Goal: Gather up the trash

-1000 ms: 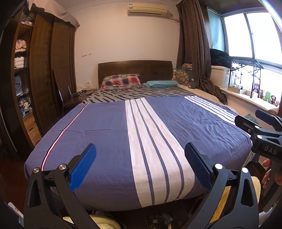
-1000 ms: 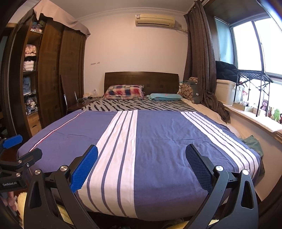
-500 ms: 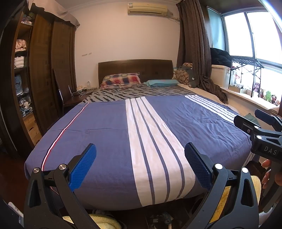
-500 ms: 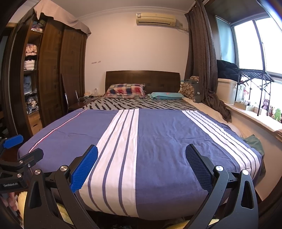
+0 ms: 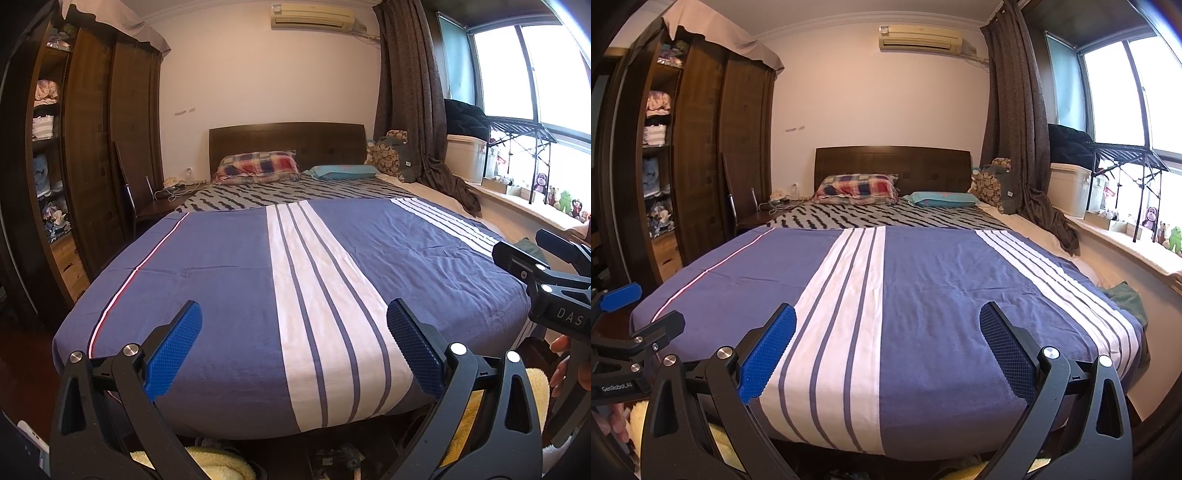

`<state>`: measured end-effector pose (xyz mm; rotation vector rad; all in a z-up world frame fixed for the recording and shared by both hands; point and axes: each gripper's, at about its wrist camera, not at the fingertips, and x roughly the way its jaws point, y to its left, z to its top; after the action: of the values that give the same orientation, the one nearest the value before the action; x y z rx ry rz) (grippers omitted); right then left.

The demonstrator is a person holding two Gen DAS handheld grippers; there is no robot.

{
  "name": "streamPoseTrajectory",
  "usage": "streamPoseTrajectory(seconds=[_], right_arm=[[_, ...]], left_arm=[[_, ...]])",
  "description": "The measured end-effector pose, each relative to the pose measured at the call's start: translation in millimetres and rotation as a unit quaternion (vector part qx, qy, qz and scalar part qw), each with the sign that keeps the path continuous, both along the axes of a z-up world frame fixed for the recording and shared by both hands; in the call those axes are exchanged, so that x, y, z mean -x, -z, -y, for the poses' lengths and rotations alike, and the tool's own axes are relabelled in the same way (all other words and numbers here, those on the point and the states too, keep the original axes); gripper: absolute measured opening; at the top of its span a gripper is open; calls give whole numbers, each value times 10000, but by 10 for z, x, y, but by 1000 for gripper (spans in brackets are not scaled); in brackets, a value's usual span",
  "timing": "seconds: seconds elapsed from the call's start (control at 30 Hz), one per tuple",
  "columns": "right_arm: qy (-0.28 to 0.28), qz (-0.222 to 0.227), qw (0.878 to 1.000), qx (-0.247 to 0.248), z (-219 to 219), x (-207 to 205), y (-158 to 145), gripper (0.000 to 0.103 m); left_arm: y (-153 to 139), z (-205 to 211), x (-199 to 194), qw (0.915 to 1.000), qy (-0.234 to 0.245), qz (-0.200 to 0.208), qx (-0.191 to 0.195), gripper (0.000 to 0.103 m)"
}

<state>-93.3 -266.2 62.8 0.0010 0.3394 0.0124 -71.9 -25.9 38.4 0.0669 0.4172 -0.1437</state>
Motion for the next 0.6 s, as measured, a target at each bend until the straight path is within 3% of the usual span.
streamPoseTrajectory(seconds=[0.6], right_arm=[[-14, -44, 10000, 7, -41, -37, 26, 100]], left_arm=[[3, -18, -18, 10000, -32, -17, 22, 95]])
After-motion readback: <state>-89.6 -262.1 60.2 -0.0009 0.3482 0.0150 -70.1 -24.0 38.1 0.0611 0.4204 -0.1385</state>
